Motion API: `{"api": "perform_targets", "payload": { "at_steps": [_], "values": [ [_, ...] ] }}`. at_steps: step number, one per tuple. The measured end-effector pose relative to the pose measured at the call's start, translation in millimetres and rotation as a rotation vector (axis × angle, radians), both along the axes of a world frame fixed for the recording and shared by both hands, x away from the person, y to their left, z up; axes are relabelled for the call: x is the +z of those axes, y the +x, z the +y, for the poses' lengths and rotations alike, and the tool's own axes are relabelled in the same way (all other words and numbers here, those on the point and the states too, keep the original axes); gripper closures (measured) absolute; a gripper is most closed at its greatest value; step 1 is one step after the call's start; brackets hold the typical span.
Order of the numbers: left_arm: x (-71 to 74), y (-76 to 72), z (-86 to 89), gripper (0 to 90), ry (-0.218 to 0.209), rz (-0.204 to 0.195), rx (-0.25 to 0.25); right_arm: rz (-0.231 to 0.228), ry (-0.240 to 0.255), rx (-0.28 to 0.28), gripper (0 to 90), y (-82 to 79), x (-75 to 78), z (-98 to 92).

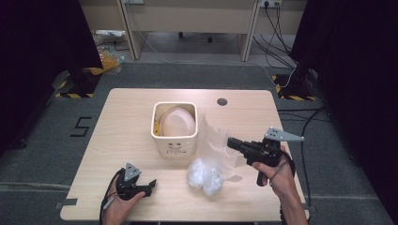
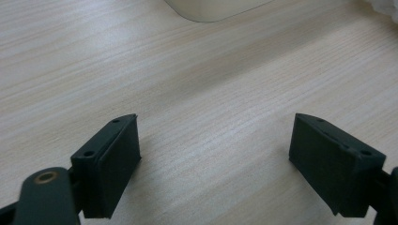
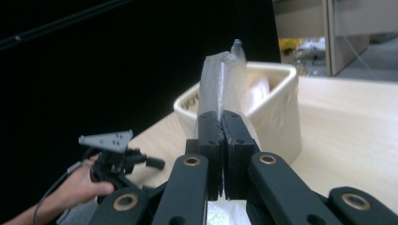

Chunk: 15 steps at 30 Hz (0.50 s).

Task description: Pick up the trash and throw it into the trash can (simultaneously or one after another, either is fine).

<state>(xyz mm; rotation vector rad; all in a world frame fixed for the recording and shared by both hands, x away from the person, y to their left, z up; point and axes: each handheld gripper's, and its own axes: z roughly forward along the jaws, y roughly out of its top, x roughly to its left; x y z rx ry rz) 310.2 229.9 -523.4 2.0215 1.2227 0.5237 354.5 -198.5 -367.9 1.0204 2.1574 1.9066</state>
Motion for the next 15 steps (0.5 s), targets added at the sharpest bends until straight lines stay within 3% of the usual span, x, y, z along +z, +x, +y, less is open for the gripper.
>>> {"api": "perform_targets", "payload": {
  "at_steps": [8, 10, 15],
  "values": [
    [-0.1, 0.2, 0.2, 15.8, 0.003, -0.002, -0.001, -0.053, 0.066, 0.01, 88.2, 17.3, 37.5, 3.3],
    [-0.2, 0.2, 0.1, 15.7, 0.002, -0.002, -0.001, -0.061, 0.058, 0.013, 88.2, 22.6, 44.3, 9.6],
    [-0.2, 0.1, 0.0, 15.8, 0.001, -0.003, 0.001, -0.044, 0.066, 0.029, 88.2, 43.5, 53.9, 30.0]
  ]
}}
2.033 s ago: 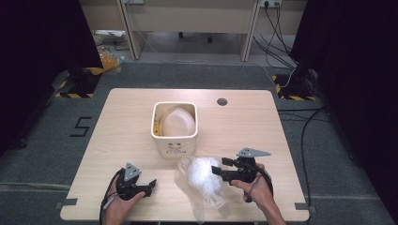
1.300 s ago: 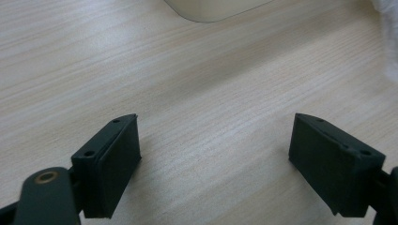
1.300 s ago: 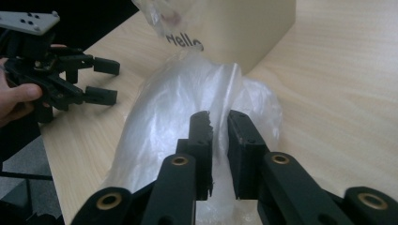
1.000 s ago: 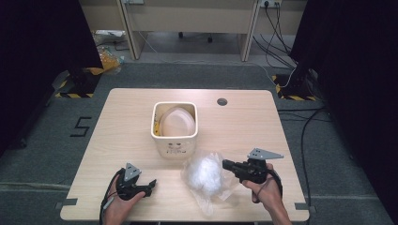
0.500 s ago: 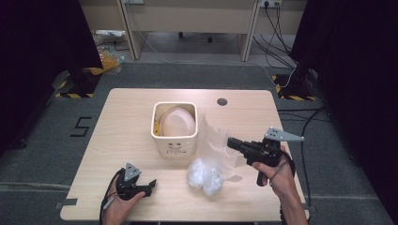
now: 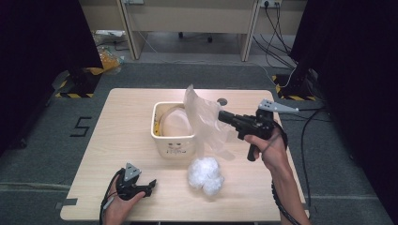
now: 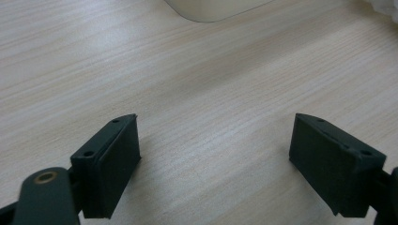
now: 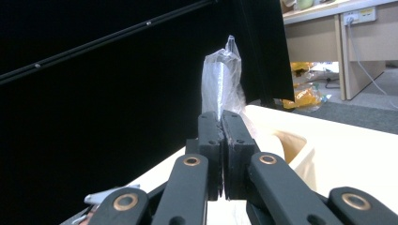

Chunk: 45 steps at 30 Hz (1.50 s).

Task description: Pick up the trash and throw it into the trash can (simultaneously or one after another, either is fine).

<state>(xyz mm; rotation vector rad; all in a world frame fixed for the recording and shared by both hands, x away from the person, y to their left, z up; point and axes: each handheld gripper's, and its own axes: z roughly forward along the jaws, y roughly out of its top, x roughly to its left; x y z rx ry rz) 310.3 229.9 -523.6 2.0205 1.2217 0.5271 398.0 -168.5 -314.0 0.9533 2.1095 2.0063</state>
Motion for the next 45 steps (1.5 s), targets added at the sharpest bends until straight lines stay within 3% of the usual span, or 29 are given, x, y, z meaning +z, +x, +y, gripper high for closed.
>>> {"api": "perform_targets", "payload": {
  "at_steps": [7, 20, 25, 35, 45],
  "values": [
    [0.3, -0.1, 0.2, 15.7, 0.002, 0.003, -0.002, 0.047, -0.036, 0.002, 87.9, 35.7, 0.3, 30.9],
    [0.3, -0.1, 0.2, 15.8, 0.001, 0.004, -0.002, 0.117, -0.126, -0.013, 87.1, 82.4, -7.3, 77.5],
    [0.3, -0.2, 0.1, 15.8, 0.0, 0.004, -0.001, 0.134, -0.19, -0.03, 87.1, 93.7, -14.5, 96.5],
    [0.3, -0.1, 0.2, 15.8, 0.0, 0.004, -0.003, 0.168, -0.248, -0.065, 86.9, 109.9, -25.0, 110.8],
    [0.2, -0.1, 0.1, 15.8, -0.001, 0.004, -0.002, 0.176, -0.365, -0.008, 85.6, 105.8, -48.3, 136.4]
  ]
}}
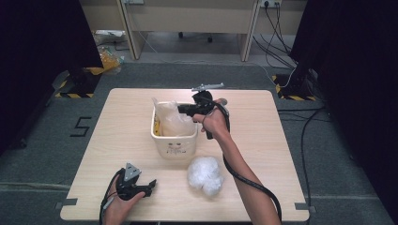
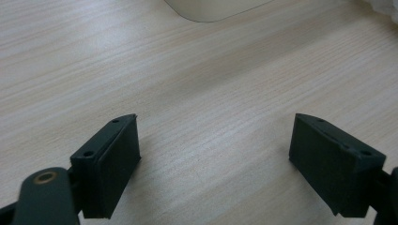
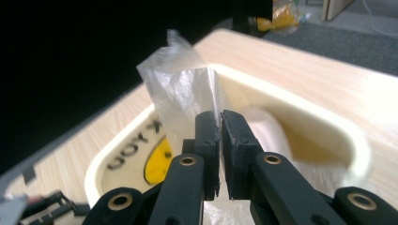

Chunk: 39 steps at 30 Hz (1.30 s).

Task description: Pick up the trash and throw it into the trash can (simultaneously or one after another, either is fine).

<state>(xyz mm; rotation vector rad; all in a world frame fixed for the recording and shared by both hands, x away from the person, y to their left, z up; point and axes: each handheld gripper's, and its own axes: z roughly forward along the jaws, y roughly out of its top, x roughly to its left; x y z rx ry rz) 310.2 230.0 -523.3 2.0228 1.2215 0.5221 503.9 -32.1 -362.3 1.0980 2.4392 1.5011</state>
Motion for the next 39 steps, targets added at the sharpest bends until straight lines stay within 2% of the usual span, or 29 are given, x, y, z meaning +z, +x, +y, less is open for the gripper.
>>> {"api": "perform_targets", "payload": {
  "at_steps": [10, 17, 22, 27, 30, 32, 35, 39],
  "values": [
    [0.1, 0.1, 0.1, 15.8, 0.002, -0.001, -0.001, 0.051, -0.117, 0.058, 83.7, -2.2, -20.9, 20.9],
    [0.1, 0.0, 0.1, 15.7, 0.002, 0.0, -0.002, 0.078, -0.133, 0.072, 80.4, -3.1, -27.2, 17.9],
    [0.1, 0.0, 0.1, 15.8, 0.002, -0.001, -0.001, 0.09, -0.156, 0.108, 78.8, -6.9, -27.6, 23.2],
    [0.1, 0.0, 0.0, 15.8, 0.001, 0.001, -0.001, 0.078, -0.064, 0.072, 70.7, -6.7, -14.1, 11.9],
    [0.0, 0.0, 0.0, 15.7, 0.001, 0.0, -0.001, 0.064, -0.004, 0.039, 61.0, -7.1, -2.7, -0.8],
    [0.0, 0.0, -0.1, 15.7, -0.001, 0.0, 0.0, 0.047, 0.038, 0.024, 59.8, -7.5, 5.4, -11.1],
    [0.0, 0.0, 0.0, 15.7, 0.0, -0.001, 0.0, 0.023, 0.069, -0.004, 58.2, -10.1, 16.4, -27.8],
    [0.0, 0.0, 0.0, 15.7, 0.001, -0.001, -0.001, -0.003, 0.084, -0.032, 56.8, -16.3, 24.1, -49.4]
  ]
}}
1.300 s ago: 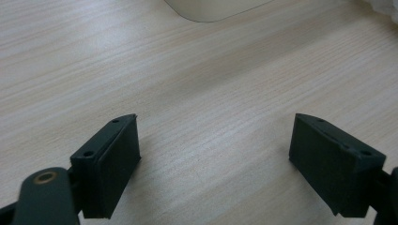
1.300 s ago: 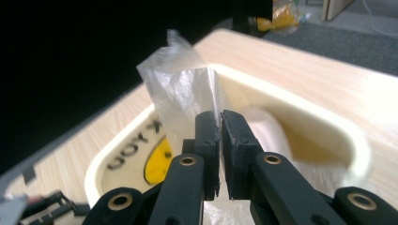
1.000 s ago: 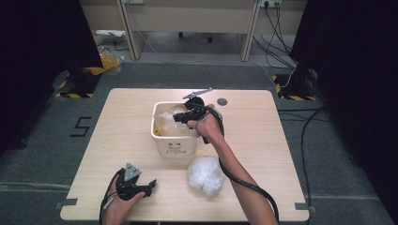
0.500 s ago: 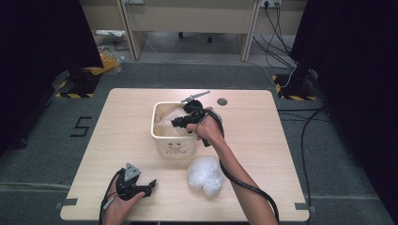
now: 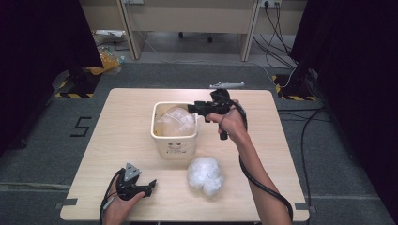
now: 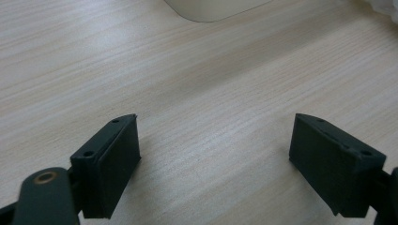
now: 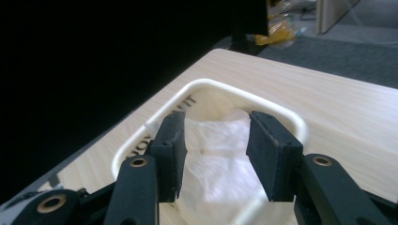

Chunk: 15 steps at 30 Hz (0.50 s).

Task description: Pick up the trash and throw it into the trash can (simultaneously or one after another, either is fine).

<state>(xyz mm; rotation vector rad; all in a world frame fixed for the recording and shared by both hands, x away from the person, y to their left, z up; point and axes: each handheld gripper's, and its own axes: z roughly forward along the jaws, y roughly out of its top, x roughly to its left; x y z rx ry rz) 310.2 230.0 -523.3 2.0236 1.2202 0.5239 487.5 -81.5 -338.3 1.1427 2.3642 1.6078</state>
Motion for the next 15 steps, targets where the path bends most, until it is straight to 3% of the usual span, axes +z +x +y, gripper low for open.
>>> {"api": "perform_targets", "payload": {
  "at_steps": [9, 15],
  "values": [
    [0.2, 0.0, 0.0, 15.7, 0.0, 0.002, 0.0, -0.045, -0.032, -0.034, 54.0, -30.9, -15.3, -46.9],
    [-0.1, 0.1, -0.1, 15.5, -0.001, 0.0, 0.001, -0.048, -0.036, -0.032, 53.4, -50.7, -30.2, -66.6]
  ]
}}
